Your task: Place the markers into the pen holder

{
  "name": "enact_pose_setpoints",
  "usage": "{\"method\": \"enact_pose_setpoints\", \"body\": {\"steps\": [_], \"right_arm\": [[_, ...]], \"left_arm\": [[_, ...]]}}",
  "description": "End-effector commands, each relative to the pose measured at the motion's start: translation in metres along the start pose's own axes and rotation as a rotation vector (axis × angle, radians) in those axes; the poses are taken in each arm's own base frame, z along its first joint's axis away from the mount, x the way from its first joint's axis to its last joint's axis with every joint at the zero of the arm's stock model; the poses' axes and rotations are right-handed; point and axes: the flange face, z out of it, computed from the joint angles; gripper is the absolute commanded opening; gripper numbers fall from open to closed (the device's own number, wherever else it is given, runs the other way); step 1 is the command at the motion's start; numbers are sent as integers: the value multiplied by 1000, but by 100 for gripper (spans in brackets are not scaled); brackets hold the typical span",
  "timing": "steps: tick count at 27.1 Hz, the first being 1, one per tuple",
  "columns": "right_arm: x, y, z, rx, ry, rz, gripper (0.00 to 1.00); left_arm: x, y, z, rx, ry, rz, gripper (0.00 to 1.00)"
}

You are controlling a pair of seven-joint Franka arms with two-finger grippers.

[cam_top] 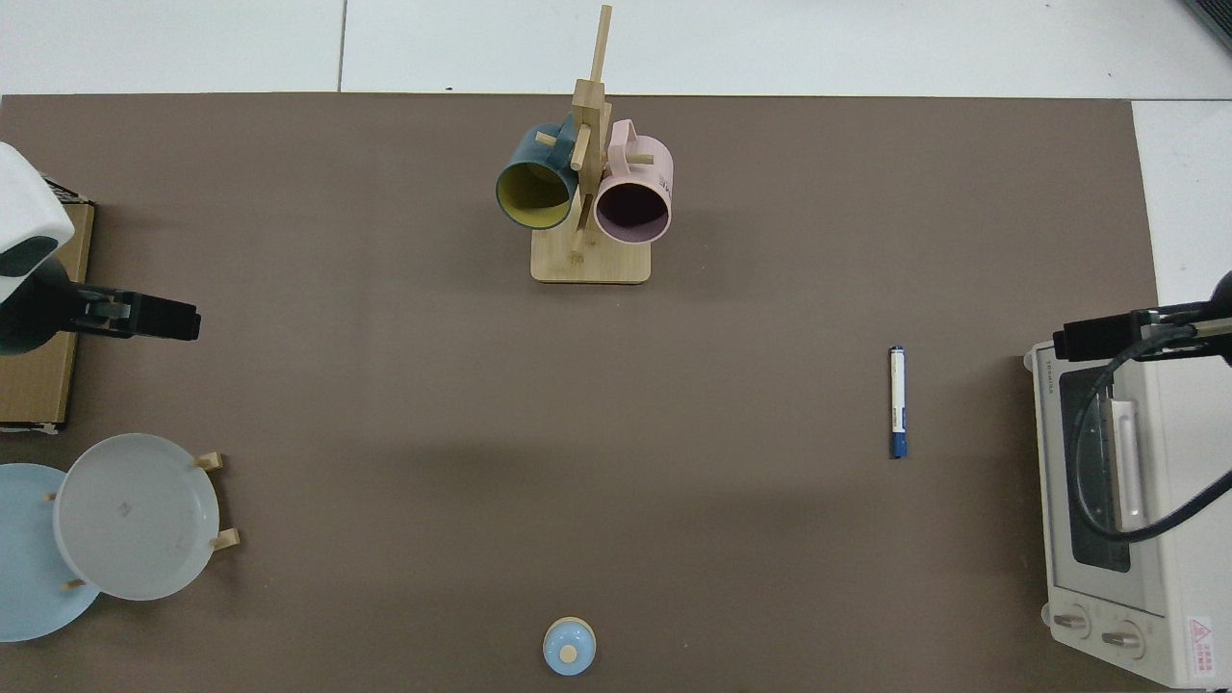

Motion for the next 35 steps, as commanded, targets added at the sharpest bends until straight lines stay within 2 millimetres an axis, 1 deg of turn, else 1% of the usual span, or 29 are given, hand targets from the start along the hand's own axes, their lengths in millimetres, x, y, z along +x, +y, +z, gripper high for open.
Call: {"method": "enact_pose_setpoints", "body": {"steps": [1,2,19,22,25,35], "right_arm": [[-7,1,2,13,-17,-11,99],[-10,2,3,13,-41,-11,99],[-10,2,2,13,-41,-11,99],[-13,10,4,1,-56,4,99],[-11,20,3,11,-42,25,99],[-13,18,3,12,-56,19,99]], "left_arm": [[-3,-2,-5,7,-3,2,100],[-3,-3,-5,8,-3,2,100],[-3,-3,-5,8,-3,2,100],[-3,-2,-5,7,-3,2,100],[-3,-2,-5,7,-3,2,100],[-3,-2,-5,7,-3,2,100]]}}
